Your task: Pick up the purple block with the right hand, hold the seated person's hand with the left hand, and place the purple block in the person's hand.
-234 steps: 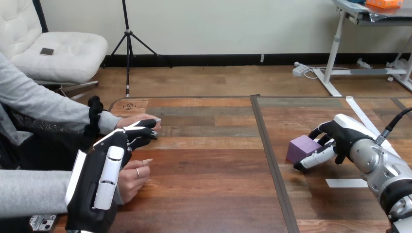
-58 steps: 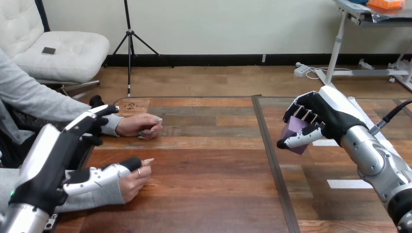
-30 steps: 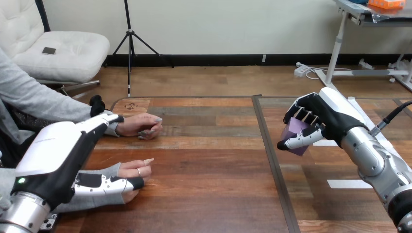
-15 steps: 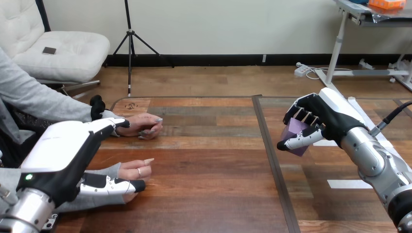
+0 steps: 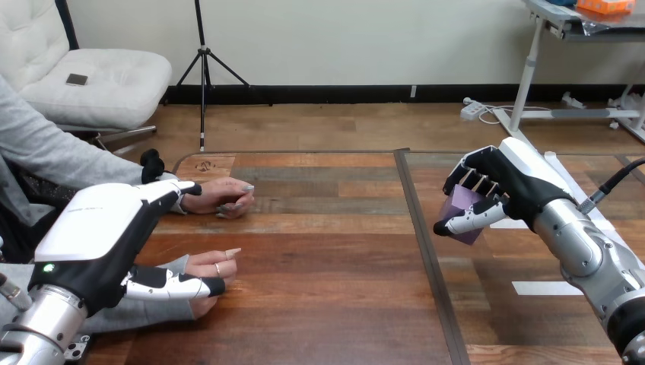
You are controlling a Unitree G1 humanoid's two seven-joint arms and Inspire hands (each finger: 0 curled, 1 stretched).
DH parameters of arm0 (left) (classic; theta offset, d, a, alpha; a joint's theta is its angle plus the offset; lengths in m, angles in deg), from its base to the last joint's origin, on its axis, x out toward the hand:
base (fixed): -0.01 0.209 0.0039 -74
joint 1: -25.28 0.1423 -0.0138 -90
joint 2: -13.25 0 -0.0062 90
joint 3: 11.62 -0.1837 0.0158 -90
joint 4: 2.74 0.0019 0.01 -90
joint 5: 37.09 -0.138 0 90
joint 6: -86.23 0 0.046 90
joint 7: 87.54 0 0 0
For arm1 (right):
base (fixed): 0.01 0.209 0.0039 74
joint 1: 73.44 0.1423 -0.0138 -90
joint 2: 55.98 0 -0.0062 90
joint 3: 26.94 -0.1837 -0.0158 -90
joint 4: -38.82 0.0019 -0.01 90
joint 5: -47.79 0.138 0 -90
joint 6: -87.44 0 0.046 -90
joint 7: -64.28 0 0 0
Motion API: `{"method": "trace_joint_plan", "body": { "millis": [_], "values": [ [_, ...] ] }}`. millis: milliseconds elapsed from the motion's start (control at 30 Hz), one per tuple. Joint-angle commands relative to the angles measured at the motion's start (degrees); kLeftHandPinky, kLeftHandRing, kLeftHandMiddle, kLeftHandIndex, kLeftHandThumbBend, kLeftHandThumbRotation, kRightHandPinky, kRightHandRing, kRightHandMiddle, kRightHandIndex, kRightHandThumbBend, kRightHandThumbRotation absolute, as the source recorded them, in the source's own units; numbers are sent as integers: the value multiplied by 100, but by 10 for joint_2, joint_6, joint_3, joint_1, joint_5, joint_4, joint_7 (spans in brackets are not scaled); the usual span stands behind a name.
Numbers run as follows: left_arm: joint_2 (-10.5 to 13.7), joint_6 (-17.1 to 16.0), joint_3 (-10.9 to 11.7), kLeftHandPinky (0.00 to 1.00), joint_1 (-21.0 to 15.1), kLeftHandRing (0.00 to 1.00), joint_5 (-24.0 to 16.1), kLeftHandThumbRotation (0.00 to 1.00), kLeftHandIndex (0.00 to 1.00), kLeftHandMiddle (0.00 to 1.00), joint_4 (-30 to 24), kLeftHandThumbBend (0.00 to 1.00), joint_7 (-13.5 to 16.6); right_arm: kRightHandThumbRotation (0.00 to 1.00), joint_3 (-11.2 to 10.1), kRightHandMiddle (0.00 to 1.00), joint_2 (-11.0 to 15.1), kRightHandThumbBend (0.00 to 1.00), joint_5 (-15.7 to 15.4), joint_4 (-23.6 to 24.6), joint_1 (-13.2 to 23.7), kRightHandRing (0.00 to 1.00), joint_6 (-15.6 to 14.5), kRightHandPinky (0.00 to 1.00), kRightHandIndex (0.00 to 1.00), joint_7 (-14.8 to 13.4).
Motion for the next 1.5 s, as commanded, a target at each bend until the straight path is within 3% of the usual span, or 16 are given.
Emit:
{"method": "trace_joint_plan", "body": {
  "millis": [0, 167, 767, 1033, 1467],
  "values": [
    [22, 3, -16, 78, -33, 84, -14, 47, 83, 86, 20, 100, 12, 0, -14, 47, 14, 77, 8, 15, 20, 45, 8, 41, 46, -6],
    [27, 8, -27, 78, -38, 84, -28, 49, 83, 86, 34, 100, 14, 0, -13, 47, 13, 77, 7, 13, 21, 45, 5, 41, 46, -6],
    [48, 31, -61, 79, -57, 83, -32, 39, 82, 85, 88, 100, 5, 0, -16, 47, 13, 77, 11, 11, 22, 44, 4, 40, 47, 1],
    [60, 42, -77, 80, -69, 82, -32, 39, 82, 84, 111, 100, -10, 0, -13, 47, 15, 78, 7, 11, 22, 43, 10, 40, 47, -5],
    [69, 49, -97, 77, -88, 80, -35, 38, 80, 81, 150, 100, -3, 0, -14, 47, 13, 78, 8, 10, 23, 44, 3, 41, 46, -3]
  ]
}}
